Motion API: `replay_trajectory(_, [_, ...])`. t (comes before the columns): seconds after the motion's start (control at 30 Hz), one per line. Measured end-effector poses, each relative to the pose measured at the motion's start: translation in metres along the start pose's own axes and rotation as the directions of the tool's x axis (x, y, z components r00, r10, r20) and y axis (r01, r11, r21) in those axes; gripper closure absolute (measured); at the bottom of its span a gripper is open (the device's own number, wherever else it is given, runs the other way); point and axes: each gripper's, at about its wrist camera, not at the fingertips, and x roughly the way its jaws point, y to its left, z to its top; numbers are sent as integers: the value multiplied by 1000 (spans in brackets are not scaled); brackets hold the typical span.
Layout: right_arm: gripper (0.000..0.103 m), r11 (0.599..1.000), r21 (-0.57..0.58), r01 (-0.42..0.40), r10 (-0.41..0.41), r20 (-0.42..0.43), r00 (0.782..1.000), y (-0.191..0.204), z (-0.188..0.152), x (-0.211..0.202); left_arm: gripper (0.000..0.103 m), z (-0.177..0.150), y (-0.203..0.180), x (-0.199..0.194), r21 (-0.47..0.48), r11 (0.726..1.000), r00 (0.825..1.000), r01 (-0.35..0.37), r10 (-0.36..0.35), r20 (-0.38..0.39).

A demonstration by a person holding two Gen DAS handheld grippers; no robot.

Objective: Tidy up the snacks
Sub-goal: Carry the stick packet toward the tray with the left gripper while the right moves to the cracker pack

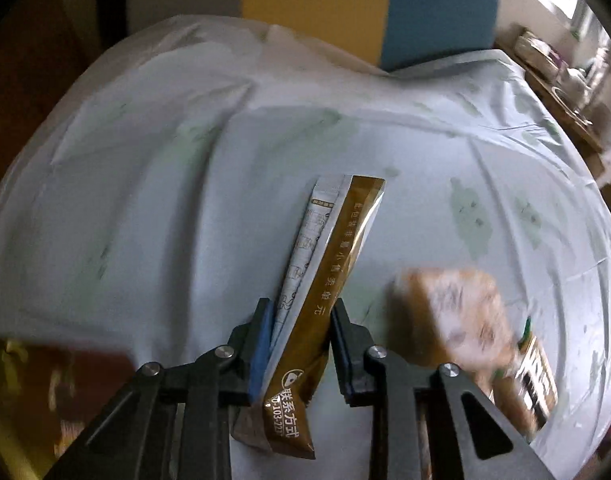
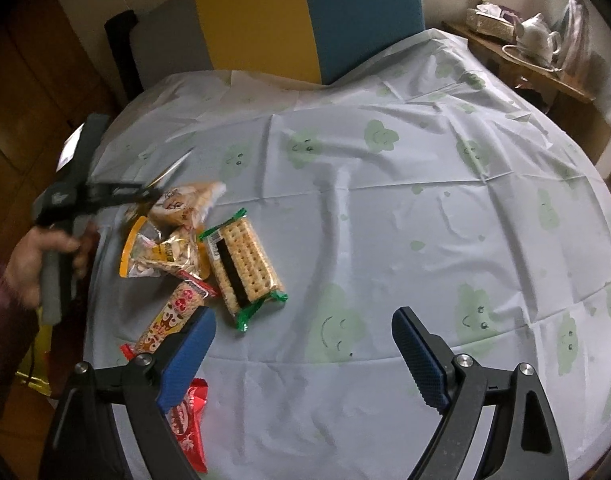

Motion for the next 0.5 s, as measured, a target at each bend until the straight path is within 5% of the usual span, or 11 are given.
replay_trajectory(0.5, [13,998,8,60,-60,24,998,-9,-1,-5,74,-134,-25,-51,-77,996,996,-37,43,78])
